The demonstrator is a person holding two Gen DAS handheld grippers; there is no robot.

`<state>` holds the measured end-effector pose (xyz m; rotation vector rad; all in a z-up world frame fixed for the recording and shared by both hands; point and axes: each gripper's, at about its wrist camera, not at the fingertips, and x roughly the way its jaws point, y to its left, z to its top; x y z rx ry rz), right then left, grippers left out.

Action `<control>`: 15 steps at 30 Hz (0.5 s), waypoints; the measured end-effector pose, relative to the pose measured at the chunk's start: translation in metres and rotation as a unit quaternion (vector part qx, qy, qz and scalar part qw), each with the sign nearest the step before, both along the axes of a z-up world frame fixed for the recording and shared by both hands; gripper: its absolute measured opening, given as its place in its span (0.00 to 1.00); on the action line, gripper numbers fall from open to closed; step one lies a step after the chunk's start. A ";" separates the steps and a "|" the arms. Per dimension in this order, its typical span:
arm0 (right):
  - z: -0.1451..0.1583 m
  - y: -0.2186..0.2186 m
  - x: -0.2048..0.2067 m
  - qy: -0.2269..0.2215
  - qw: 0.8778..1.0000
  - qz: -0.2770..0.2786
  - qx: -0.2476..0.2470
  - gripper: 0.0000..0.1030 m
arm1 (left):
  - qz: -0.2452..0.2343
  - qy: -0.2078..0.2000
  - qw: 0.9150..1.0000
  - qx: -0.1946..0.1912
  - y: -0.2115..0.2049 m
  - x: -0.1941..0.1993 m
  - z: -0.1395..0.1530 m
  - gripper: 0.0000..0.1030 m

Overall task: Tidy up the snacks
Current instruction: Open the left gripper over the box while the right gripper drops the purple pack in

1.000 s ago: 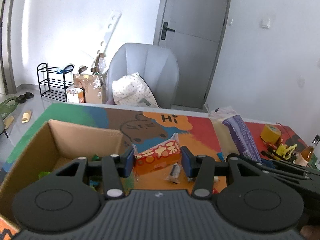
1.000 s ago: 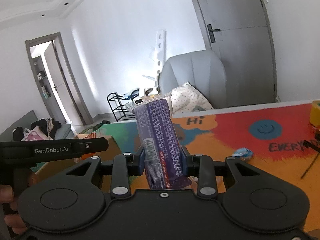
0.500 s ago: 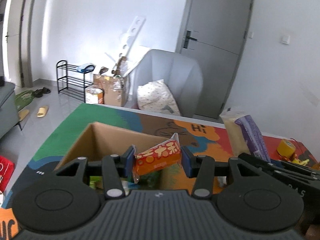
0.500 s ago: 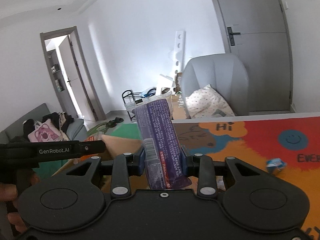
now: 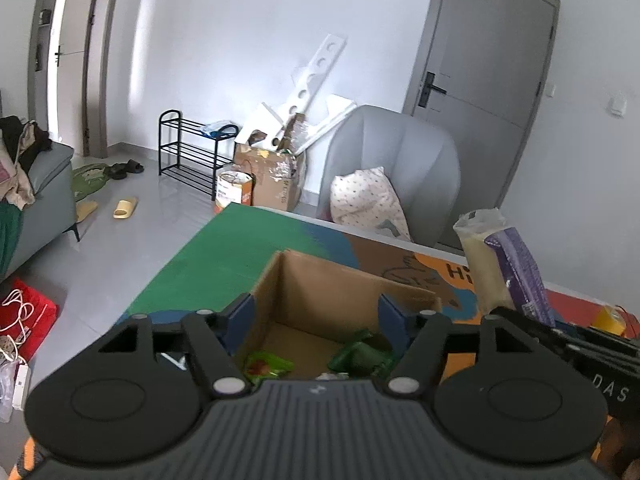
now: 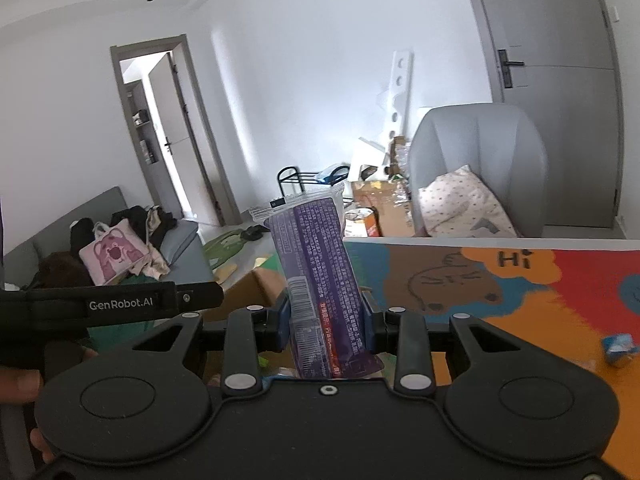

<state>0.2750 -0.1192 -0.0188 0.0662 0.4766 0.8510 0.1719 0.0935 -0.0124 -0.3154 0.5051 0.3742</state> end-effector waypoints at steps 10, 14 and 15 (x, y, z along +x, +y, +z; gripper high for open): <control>0.004 0.034 -0.002 0.011 1.000 0.025 -0.001 0.31 | 0.022 -0.001 1.000 -0.014 0.030 -0.013 -0.005 0.69; 0.004 0.042 -0.001 0.027 0.999 0.033 0.001 0.46 | 0.028 0.001 0.999 -0.019 0.038 -0.016 -0.007 0.72; 0.005 0.042 -0.001 0.027 0.999 0.029 0.001 0.53 | 0.029 0.001 0.999 -0.019 0.038 -0.016 -0.007 0.73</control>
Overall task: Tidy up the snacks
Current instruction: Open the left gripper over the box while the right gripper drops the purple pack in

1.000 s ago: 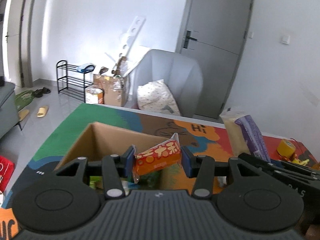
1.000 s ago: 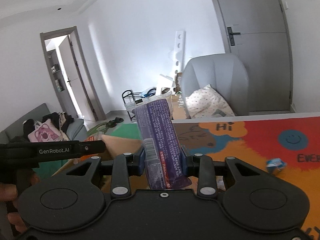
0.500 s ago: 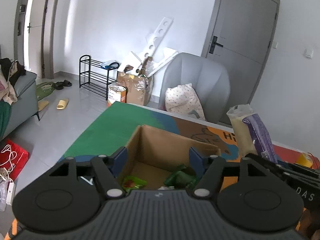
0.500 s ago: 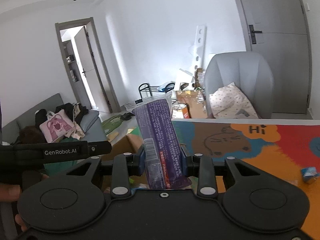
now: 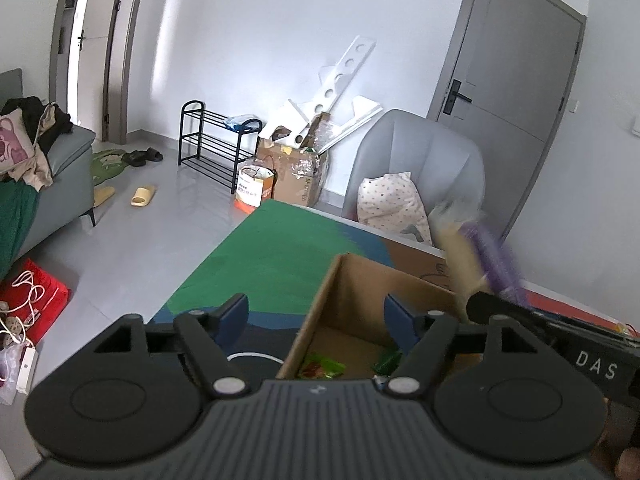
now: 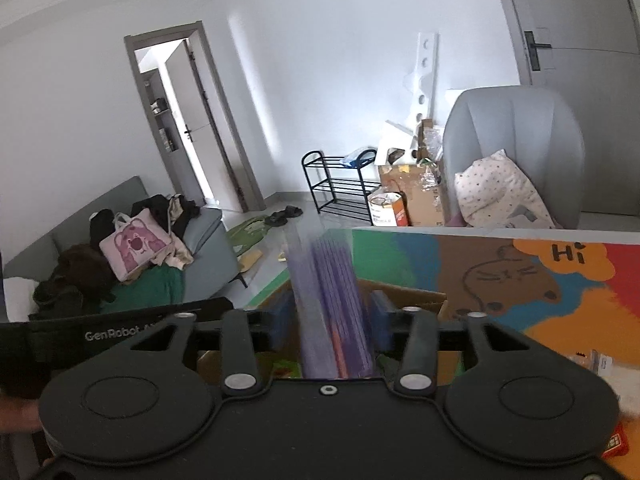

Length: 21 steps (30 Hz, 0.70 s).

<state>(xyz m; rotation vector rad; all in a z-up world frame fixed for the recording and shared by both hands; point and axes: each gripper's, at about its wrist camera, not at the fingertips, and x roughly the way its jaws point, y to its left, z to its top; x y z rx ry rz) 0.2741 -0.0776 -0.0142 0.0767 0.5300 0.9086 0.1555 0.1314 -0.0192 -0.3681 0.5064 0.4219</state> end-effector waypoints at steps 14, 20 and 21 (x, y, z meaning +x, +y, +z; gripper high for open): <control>-0.004 -0.051 0.006 -0.002 0.997 -0.079 -0.017 0.84 | -0.033 -0.006 0.999 0.005 -0.022 0.012 -0.001 0.83; -0.012 -0.083 0.010 0.009 0.993 -0.115 -0.017 0.88 | -0.065 -0.003 0.998 0.008 -0.048 0.024 -0.001 0.85; -0.013 -0.087 0.010 0.009 0.993 -0.120 -0.017 0.89 | -0.069 -0.002 0.998 0.008 -0.052 0.026 -0.002 0.85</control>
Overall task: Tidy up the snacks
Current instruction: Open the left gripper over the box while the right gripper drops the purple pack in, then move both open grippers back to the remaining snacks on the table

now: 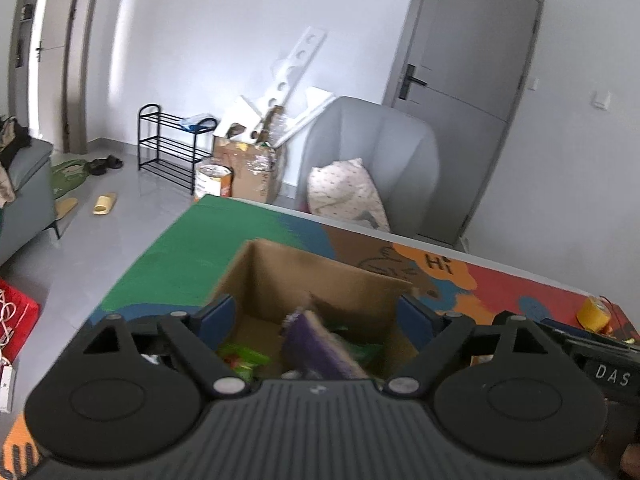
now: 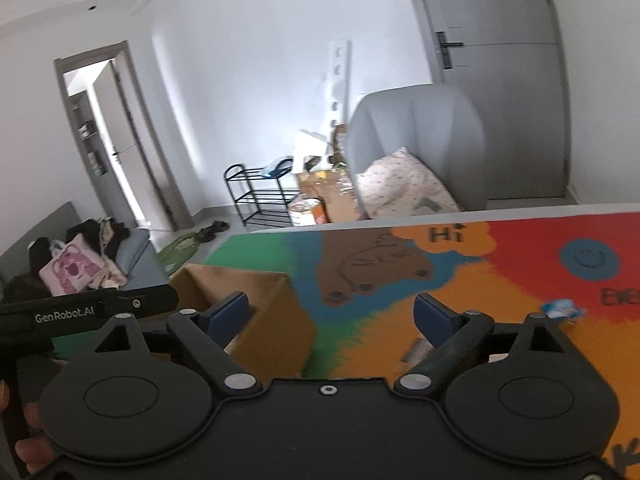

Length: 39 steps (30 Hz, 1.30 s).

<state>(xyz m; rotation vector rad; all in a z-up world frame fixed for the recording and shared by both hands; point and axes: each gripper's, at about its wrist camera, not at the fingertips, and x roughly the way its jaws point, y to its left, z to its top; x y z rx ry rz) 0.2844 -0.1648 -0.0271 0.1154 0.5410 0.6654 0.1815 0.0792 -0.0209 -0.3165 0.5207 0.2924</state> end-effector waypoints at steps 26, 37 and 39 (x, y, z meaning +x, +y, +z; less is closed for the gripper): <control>-0.029 -0.106 0.021 0.037 0.995 -0.091 0.013 1.00 | -0.081 0.021 0.996 0.022 -0.103 0.040 -0.005 0.90; -0.044 -0.132 0.041 0.056 0.991 -0.118 0.013 1.00 | -0.104 0.039 0.994 0.021 -0.128 0.068 -0.018 0.90; -0.047 -0.135 0.047 0.061 0.991 -0.122 0.013 1.00 | -0.109 0.041 0.993 0.021 -0.131 0.074 -0.021 0.90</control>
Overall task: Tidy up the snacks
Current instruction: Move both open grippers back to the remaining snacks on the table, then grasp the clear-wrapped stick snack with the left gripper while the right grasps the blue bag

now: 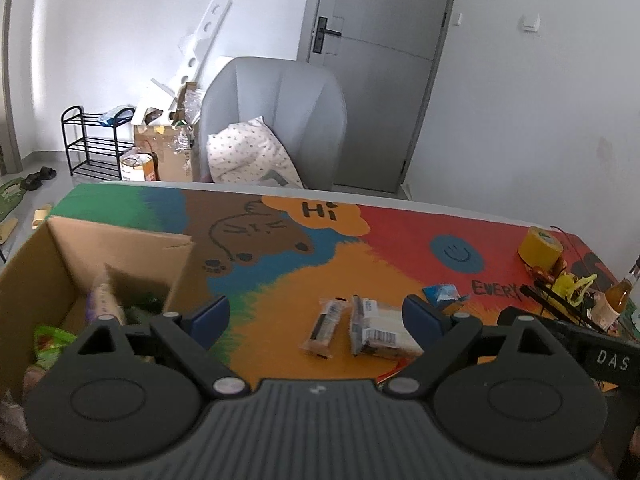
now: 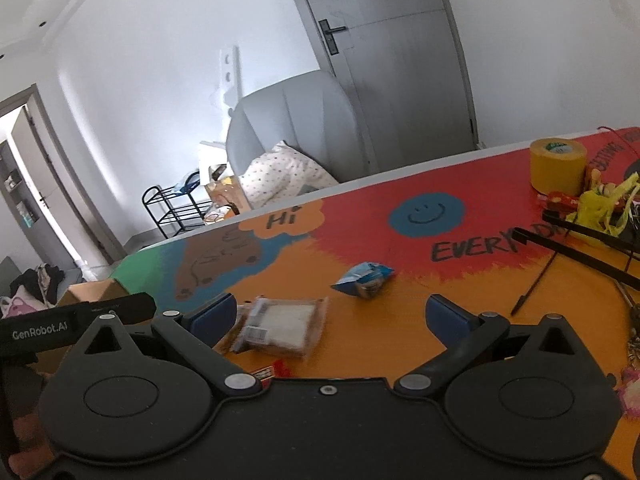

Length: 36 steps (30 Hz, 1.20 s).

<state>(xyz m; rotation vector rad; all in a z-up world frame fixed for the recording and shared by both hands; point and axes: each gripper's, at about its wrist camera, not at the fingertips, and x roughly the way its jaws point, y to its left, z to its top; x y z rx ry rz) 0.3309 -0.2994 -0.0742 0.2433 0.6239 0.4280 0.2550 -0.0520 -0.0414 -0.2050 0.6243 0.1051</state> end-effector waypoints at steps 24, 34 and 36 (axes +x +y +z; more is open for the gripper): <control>-0.040 0.025 0.073 0.041 0.999 0.014 -0.006 1.00 | 0.008 0.075 0.997 -0.012 0.004 0.075 -0.059 0.50; -0.052 0.041 0.083 0.038 0.999 0.033 -0.019 0.99 | 0.004 0.094 0.996 -0.005 0.005 0.088 -0.078 0.42; -0.053 0.042 0.085 0.035 0.999 0.030 -0.021 0.96 | 0.005 0.093 0.996 0.004 0.003 0.089 -0.078 0.41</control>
